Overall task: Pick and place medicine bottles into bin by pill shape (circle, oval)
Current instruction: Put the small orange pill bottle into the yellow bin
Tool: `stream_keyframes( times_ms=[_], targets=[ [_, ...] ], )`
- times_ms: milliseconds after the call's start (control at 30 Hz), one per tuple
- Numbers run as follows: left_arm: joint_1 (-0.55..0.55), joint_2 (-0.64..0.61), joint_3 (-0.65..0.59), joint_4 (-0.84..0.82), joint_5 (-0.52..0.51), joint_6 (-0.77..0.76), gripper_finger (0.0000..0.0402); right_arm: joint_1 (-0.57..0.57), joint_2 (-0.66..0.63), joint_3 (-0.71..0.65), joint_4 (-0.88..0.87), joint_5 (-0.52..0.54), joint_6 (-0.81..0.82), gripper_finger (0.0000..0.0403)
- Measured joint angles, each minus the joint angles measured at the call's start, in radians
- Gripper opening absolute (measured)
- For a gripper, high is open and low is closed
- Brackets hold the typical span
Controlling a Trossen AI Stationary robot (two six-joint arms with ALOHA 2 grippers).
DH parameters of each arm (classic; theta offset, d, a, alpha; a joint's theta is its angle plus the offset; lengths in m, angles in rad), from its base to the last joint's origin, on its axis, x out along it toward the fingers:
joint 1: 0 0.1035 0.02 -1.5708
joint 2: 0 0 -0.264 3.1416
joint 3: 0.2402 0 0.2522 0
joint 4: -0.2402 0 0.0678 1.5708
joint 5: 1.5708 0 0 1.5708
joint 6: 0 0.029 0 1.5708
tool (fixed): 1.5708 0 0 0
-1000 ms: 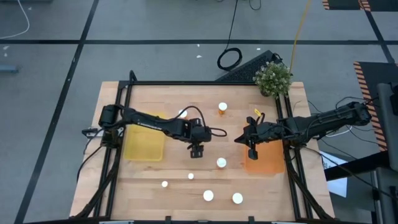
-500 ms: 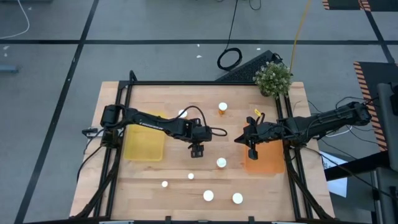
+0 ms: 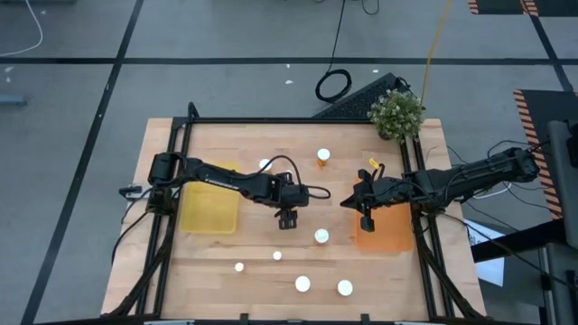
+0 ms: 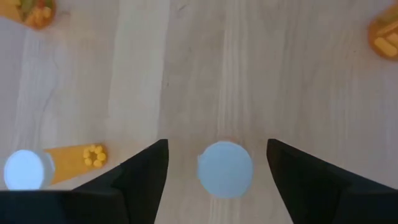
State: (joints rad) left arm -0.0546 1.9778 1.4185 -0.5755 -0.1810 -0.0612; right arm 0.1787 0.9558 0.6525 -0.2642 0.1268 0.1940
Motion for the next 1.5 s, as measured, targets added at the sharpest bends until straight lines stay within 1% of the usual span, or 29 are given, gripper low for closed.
stream_keyframes(
  times_ms=[333,500,633,833,967,1367,1500],
  targets=[
    [0.000,0.000,0.000,-0.006,-0.001,-0.002,0.0179,0.000,0.000,0.000,0.000,0.000,0.000,0.0000],
    [0.001,0.000,0.000,-0.018,-0.001,-0.004,0.0147,0.000,0.000,0.000,0.000,0.000,0.000,0.0000],
    [0.000,-0.001,0.000,-0.032,-0.001,-0.008,0.0129,0.000,0.000,0.000,0.000,0.000,0.000,0.0000],
    [0.000,-0.001,0.000,-0.034,-0.001,-0.012,0.0131,0.000,0.000,0.000,0.000,0.000,0.000,0.0000],
    [-0.002,-0.025,0.000,-0.047,-0.001,-0.021,0.0132,0.000,0.000,0.000,0.000,0.000,0.000,0.0000],
    [-0.009,-0.164,0.000,-0.152,-0.003,-0.082,0.0133,0.000,0.000,0.000,-0.003,0.000,0.000,0.0000],
    [-0.017,-0.212,0.000,-0.200,-0.032,-0.108,0.0133,0.000,0.000,0.000,-0.002,0.000,0.002,0.0000]
  ],
)
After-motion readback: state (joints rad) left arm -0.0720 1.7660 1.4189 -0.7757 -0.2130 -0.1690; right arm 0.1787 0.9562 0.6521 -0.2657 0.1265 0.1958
